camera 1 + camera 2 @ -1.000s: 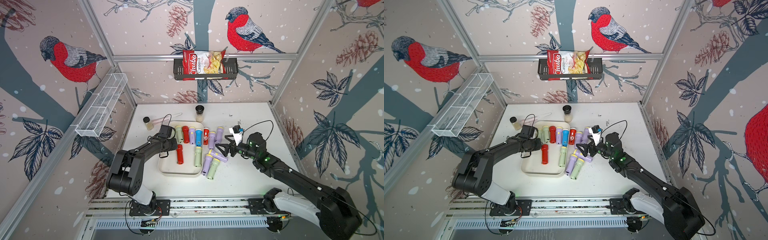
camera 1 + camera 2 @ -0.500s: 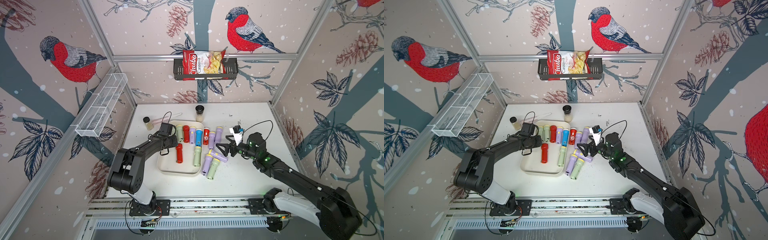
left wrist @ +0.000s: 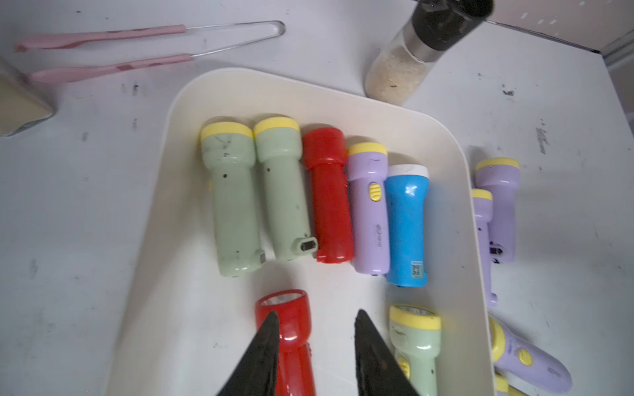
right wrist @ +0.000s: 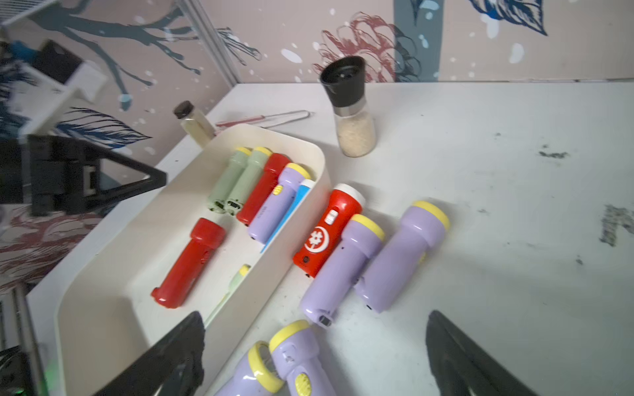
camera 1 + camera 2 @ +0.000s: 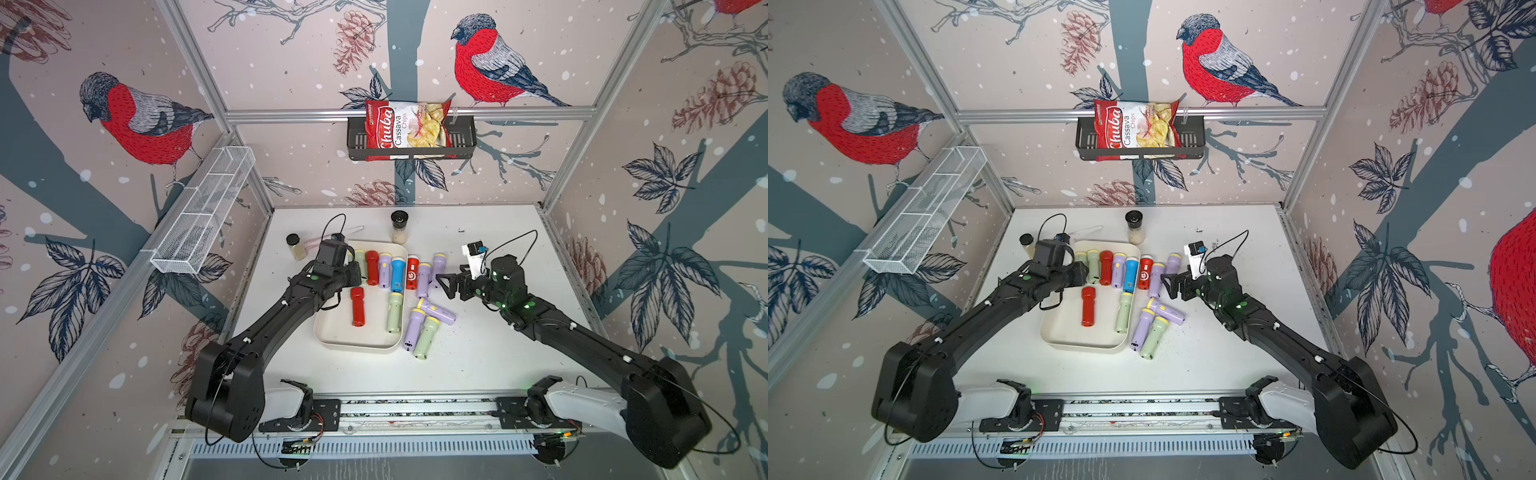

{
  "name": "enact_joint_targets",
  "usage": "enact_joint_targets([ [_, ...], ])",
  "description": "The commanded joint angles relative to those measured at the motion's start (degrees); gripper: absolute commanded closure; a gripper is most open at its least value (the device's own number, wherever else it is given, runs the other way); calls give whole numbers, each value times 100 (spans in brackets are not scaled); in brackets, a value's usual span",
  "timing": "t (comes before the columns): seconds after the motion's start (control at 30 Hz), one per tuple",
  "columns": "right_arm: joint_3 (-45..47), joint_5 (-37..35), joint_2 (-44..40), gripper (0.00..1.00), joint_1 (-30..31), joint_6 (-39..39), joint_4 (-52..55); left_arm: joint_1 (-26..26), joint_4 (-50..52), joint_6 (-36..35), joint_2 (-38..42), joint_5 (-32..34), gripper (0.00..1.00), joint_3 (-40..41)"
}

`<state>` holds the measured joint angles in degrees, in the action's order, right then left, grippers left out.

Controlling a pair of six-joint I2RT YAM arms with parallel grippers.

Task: Put the flashlights into the storage boxes
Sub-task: Place the flashlight at the storage box, then pick up the flashlight from the center of the board.

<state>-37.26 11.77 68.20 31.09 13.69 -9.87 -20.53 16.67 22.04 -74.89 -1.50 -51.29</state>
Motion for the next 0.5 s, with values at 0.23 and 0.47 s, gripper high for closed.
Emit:
enact_joint_targets([
  [0.23, -1225, -1367, 1674, 0, -39, 797, 1198, -121, -209, 33, 213, -70, 62, 363],
  [0.47, -2266, -1340, 3091, 0, -100, 1052, 1872, -120, -207, 54, 142, -159, 62, 304],
])
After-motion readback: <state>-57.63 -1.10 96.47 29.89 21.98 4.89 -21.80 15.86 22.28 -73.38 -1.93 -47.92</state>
